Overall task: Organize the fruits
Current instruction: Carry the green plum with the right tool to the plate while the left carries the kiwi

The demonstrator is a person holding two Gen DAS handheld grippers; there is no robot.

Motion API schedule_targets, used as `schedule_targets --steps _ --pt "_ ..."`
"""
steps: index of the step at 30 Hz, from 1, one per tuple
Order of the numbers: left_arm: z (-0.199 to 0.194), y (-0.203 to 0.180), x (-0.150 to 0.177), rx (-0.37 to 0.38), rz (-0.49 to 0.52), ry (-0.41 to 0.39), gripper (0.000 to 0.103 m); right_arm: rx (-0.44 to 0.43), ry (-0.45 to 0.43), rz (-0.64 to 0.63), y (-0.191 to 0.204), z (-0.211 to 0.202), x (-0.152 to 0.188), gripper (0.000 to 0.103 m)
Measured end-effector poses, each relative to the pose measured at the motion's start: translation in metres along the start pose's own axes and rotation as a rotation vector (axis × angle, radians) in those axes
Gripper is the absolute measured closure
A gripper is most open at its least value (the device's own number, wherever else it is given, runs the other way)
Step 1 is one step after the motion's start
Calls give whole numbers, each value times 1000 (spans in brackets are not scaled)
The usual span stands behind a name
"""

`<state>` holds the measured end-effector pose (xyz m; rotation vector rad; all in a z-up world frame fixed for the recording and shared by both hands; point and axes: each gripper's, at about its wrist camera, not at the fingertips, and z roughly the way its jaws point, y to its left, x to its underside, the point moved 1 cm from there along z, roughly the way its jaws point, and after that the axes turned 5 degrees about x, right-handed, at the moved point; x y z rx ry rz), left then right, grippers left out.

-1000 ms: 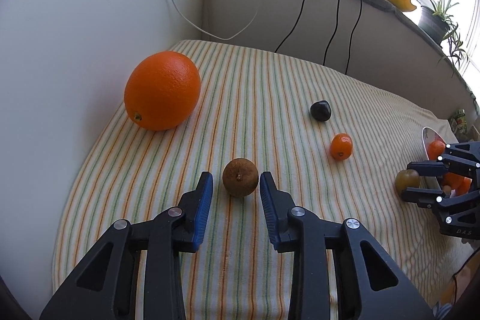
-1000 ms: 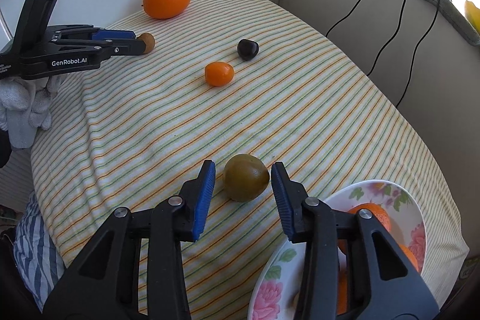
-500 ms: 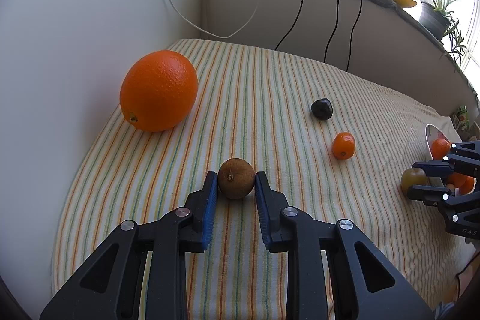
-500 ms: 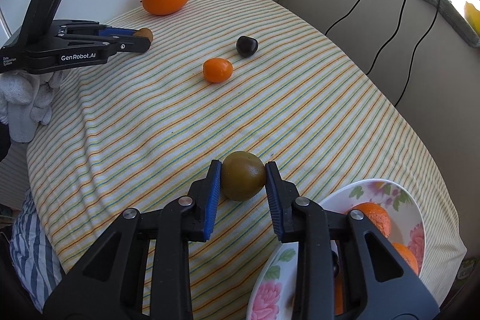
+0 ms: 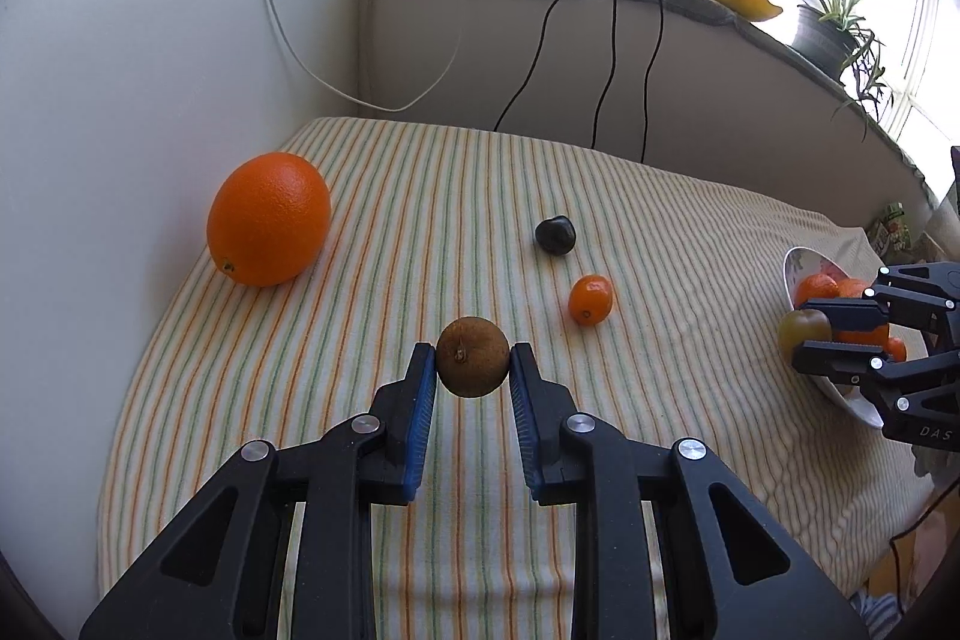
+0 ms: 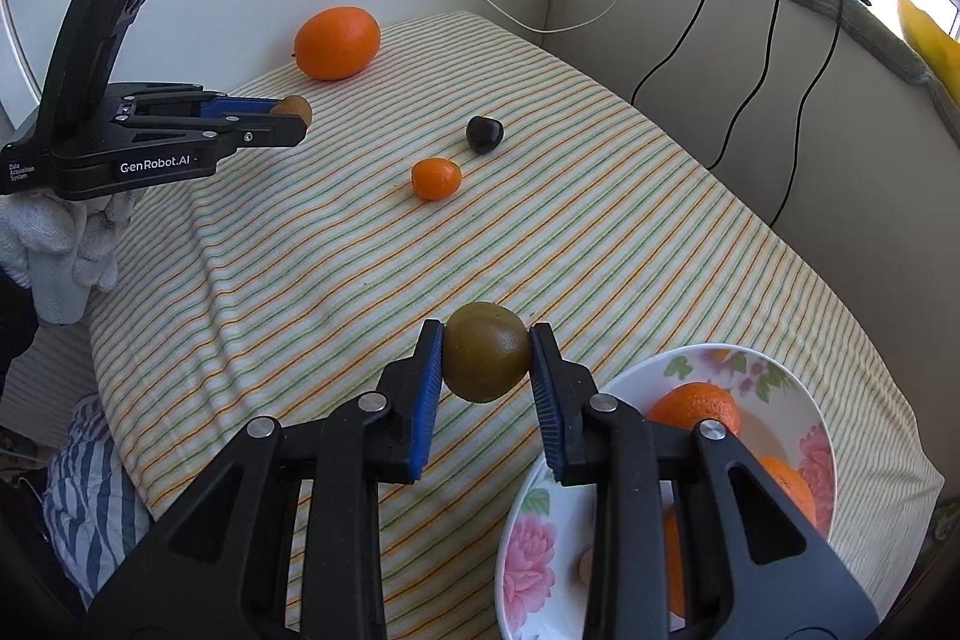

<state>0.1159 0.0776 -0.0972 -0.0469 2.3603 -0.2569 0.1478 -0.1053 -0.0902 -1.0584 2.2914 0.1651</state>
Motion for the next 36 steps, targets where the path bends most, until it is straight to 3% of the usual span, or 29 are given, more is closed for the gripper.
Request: schedule_targets --steps 19,36 --pt "-9 -105 1 199 125 2 80 67 -111 193 -80 -69 37 73" --pt "1 -196 14 330 244 58 80 127 -102 311 -139 -78 80 73"
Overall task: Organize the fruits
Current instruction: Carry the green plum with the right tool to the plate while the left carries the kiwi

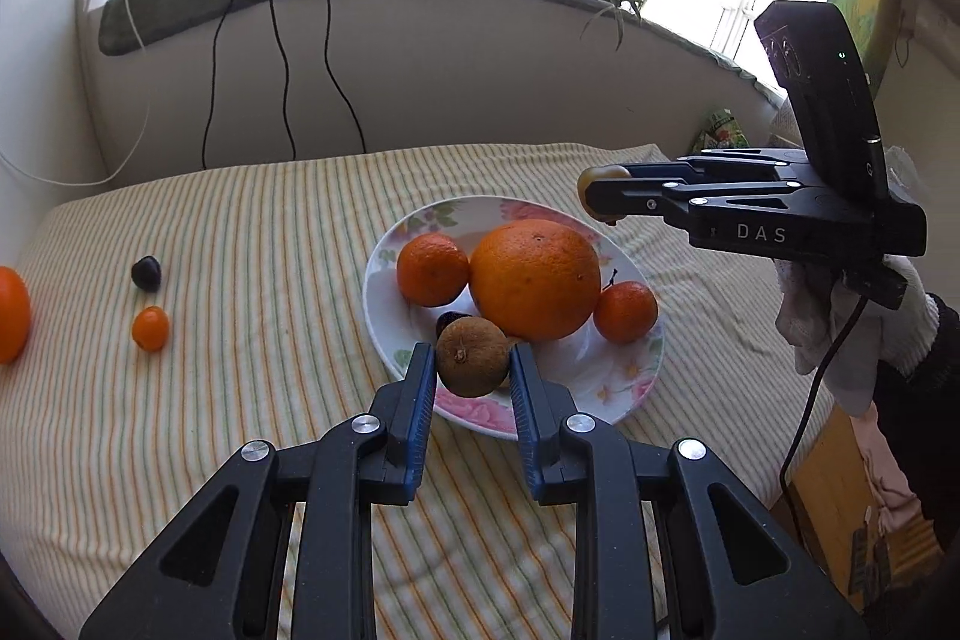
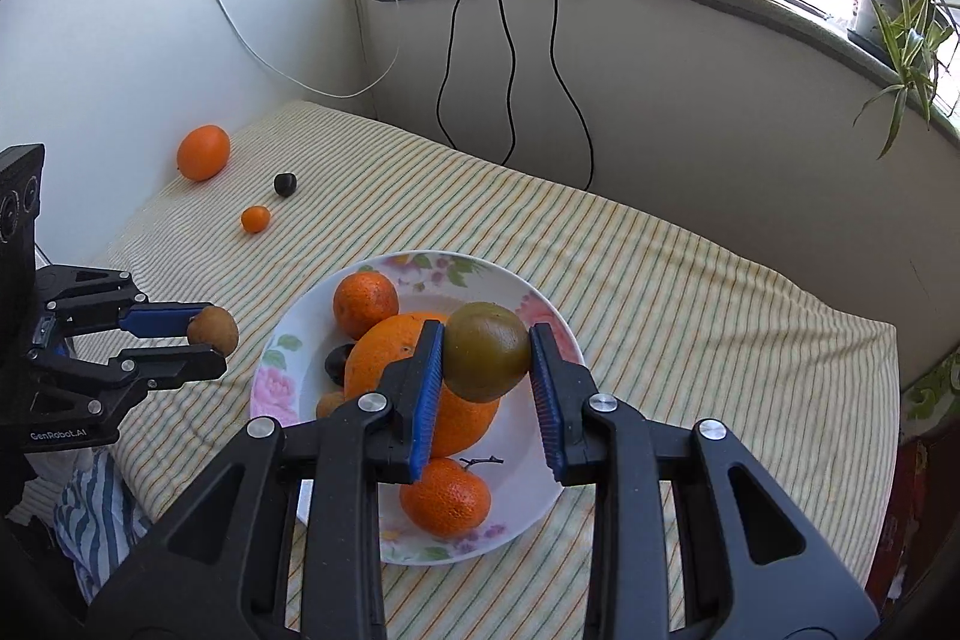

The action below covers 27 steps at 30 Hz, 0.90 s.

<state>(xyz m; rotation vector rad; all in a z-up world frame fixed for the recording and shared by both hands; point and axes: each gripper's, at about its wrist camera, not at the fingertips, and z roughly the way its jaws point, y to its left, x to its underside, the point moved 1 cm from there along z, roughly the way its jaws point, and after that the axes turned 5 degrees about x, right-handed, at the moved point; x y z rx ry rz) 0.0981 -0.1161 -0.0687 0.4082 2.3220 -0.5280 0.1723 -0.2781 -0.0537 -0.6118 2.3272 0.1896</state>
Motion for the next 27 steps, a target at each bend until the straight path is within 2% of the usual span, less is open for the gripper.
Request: schedule_targets --steps 13,27 --pt "24 -28 -1 40 35 46 80 -1 33 66 -31 11 20 73" --pt "27 -34 -4 25 60 51 80 -35 51 88 -35 19 27 73"
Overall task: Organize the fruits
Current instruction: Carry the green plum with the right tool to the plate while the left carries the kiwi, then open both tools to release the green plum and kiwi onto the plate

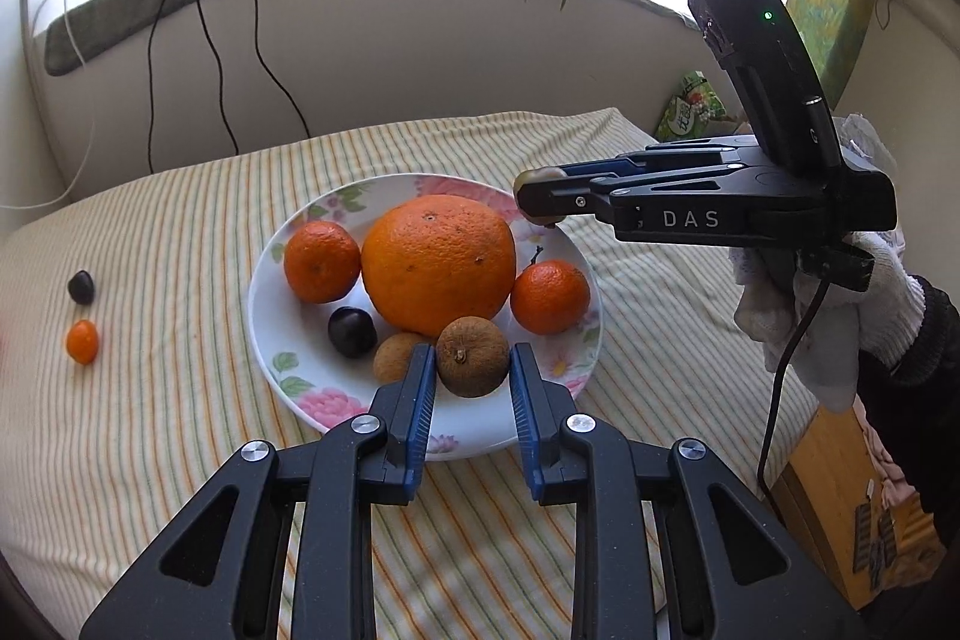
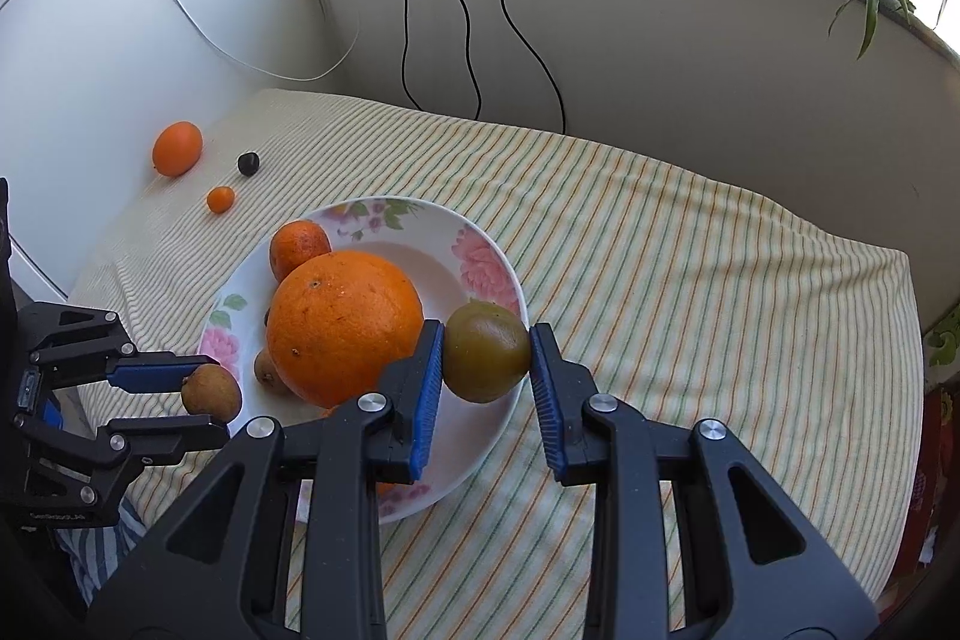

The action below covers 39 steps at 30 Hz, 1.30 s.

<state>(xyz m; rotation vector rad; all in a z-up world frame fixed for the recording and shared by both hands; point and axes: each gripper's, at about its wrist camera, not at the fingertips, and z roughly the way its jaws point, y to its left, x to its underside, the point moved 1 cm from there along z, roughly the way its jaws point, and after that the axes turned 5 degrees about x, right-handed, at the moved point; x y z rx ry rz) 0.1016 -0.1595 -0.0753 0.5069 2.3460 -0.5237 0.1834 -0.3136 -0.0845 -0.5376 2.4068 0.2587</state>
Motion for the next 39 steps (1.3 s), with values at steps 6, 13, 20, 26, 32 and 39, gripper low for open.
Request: schedule_targets --steps 6,13,20,26,32,39 --pt "-1 0 0 -6 -1 -5 79 -4 1 -2 0 -1 1 73" --pt "-3 -2 0 -12 6 -10 79 2 0 -6 2 -1 1 72" --pt "-5 -2 0 -18 8 -15 73 -1 -7 2 0 -3 2 52" --pt "-8 -3 -2 -27 12 -28 50 5 -20 -2 2 -7 0 39" --pt "-13 -4 -3 -71 18 -48 24 12 -28 -16 6 -10 0 28" --pt "-16 -4 -3 -89 28 -54 24 26 -41 -33 12 -16 -2 15"
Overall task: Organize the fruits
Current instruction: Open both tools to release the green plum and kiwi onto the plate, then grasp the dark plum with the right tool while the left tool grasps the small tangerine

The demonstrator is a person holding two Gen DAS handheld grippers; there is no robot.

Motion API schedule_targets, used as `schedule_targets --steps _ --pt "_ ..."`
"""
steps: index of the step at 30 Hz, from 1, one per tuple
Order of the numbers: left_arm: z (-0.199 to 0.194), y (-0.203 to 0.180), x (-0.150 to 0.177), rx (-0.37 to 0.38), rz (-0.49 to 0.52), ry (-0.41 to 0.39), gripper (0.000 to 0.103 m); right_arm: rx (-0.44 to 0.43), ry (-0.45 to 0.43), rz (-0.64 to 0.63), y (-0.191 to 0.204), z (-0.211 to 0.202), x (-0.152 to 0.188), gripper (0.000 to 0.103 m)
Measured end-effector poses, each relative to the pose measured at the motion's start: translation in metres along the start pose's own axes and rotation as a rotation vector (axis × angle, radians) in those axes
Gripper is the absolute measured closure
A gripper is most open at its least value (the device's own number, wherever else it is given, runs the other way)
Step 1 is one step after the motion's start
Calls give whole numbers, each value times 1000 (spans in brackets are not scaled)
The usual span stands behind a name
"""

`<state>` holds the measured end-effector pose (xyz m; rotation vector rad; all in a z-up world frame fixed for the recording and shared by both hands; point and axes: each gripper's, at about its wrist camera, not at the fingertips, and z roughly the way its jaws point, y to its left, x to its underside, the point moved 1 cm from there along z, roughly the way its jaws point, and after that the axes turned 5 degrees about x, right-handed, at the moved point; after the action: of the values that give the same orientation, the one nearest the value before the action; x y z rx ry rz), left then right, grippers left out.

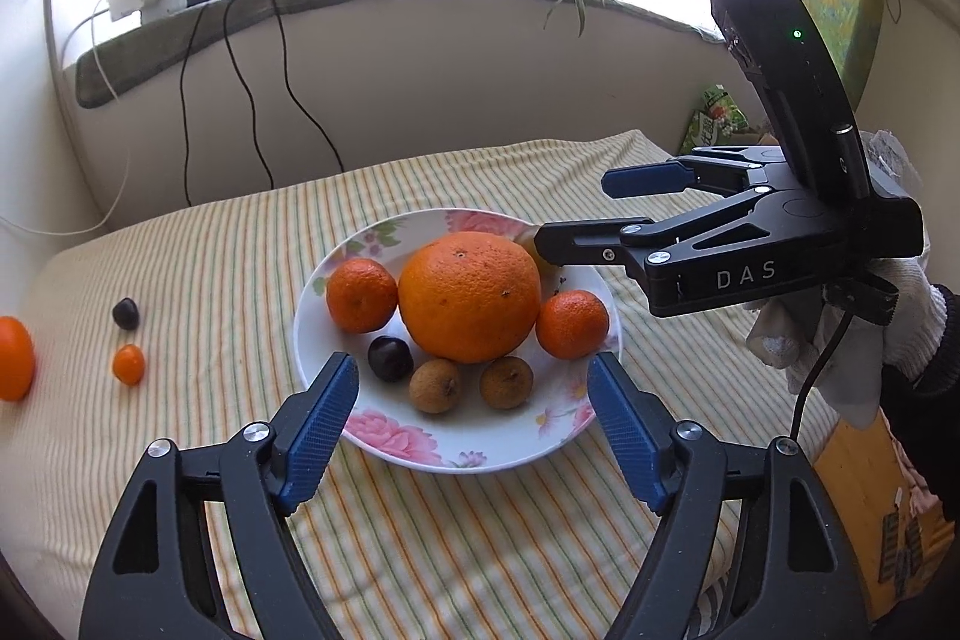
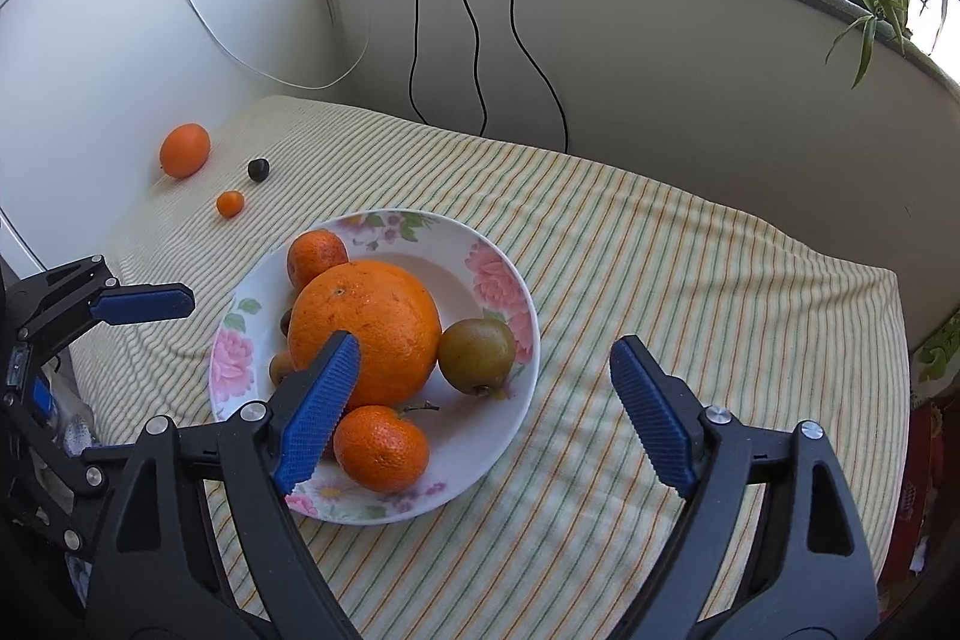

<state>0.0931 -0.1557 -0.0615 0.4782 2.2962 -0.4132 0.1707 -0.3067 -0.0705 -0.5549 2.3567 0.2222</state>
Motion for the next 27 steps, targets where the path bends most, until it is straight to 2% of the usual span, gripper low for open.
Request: schedule_targets --steps 9,27 --pt "-6 7 1 -16 -1 -20 24 2 -10 -16 8 -7 -9 15" --pt "-19 42 4 -55 -57 -59 24 -41 -7 -11 34 5 -44 15"
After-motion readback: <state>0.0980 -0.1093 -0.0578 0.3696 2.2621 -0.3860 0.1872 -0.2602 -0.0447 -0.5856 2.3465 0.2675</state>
